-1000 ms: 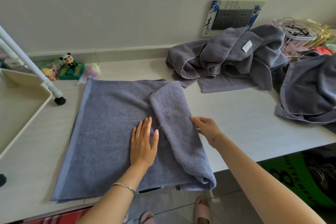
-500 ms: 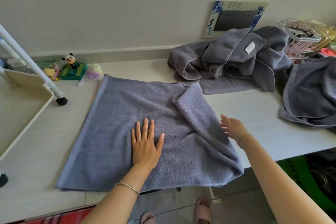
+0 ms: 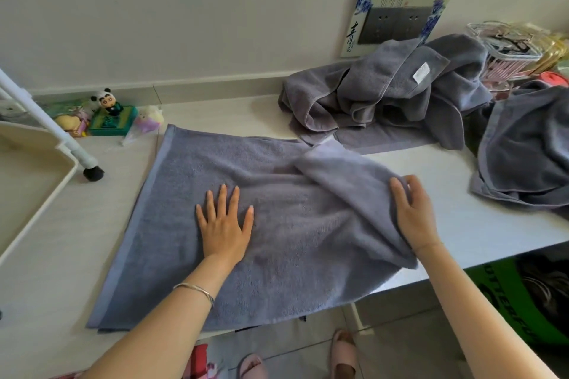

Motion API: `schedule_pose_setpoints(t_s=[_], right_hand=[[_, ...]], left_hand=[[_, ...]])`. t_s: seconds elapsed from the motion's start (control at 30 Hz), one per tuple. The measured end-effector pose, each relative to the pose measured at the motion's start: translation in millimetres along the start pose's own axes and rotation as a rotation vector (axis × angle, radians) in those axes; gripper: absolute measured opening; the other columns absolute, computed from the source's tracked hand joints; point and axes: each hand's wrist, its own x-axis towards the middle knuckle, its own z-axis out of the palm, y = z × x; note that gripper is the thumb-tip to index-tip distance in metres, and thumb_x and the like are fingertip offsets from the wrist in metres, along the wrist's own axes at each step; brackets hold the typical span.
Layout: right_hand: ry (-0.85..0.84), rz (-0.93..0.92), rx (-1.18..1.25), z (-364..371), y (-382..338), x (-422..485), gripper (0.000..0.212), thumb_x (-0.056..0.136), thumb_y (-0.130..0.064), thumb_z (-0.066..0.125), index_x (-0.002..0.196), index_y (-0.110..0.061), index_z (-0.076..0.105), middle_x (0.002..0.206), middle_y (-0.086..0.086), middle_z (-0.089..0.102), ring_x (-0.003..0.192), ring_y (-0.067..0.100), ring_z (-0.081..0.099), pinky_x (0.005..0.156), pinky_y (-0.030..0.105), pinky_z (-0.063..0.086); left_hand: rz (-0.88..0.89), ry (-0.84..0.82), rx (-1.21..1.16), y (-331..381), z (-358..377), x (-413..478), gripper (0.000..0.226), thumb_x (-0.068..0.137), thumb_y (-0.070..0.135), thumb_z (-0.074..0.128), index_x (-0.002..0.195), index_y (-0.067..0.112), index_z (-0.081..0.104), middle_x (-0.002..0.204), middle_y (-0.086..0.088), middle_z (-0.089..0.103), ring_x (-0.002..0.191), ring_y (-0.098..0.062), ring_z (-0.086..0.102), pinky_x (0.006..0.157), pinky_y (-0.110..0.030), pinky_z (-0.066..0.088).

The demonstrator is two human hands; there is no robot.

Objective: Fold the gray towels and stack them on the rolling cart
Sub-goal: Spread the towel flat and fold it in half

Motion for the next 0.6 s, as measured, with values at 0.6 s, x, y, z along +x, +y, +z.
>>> schedule_pose_setpoints(t_s=[0.6], right_hand=[[-0.385,-0.205,-0.226,71.7,-32.4,91.6,0.052,0.089,-0.039,0.06,0.132,-0.014,0.046,0.136,0.004,0.046,0.128,0.018,0.041,0.107,0.03,0.031]], left_hand=[[0.116,-0.106,-0.079,71.0,-21.0,103.4,0.058,0.101,0.046,0.016,0.152,0.022,0.005,0.16,-0.003,0.0,0.146,-0.026,-0.006,0.117,-0.046,-0.006]])
